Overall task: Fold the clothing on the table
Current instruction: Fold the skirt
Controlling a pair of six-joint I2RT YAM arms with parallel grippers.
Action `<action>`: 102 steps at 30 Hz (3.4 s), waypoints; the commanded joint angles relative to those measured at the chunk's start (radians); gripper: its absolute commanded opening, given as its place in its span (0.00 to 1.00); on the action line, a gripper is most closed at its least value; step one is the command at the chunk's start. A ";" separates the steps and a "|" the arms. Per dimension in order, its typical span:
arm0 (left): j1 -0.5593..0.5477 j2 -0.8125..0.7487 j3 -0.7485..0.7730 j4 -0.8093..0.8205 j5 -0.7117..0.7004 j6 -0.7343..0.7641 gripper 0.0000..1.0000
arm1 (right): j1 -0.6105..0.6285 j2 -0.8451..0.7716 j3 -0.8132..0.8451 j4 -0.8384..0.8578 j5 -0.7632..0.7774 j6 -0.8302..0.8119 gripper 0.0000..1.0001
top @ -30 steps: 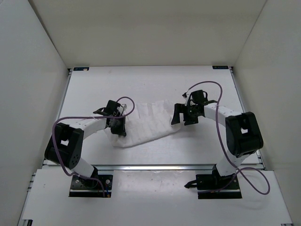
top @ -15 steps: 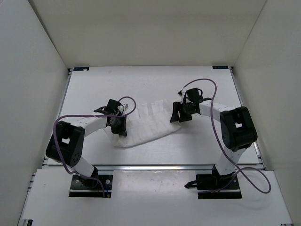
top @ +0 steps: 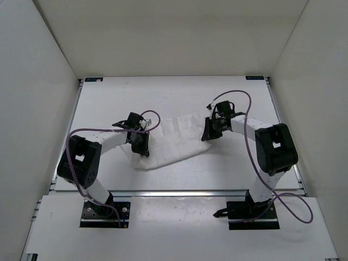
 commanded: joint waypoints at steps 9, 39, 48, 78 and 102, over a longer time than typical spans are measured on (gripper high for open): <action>-0.159 0.172 0.208 0.057 0.040 -0.097 0.00 | -0.082 -0.198 0.099 -0.100 0.056 -0.021 0.00; 0.015 0.123 -0.150 0.579 0.169 -0.623 0.00 | 0.378 0.066 0.441 -0.169 -0.178 0.076 0.22; 0.074 0.088 -0.207 0.656 0.268 -0.654 0.00 | 0.320 0.017 0.406 -0.117 -0.224 0.128 0.90; 0.244 -0.306 -0.160 0.188 0.200 -0.346 0.06 | 0.369 0.322 0.684 -0.284 0.002 -0.064 0.02; 0.327 -0.403 -0.055 0.088 0.214 -0.275 0.40 | 0.391 0.368 0.840 -0.282 -0.181 -0.033 0.05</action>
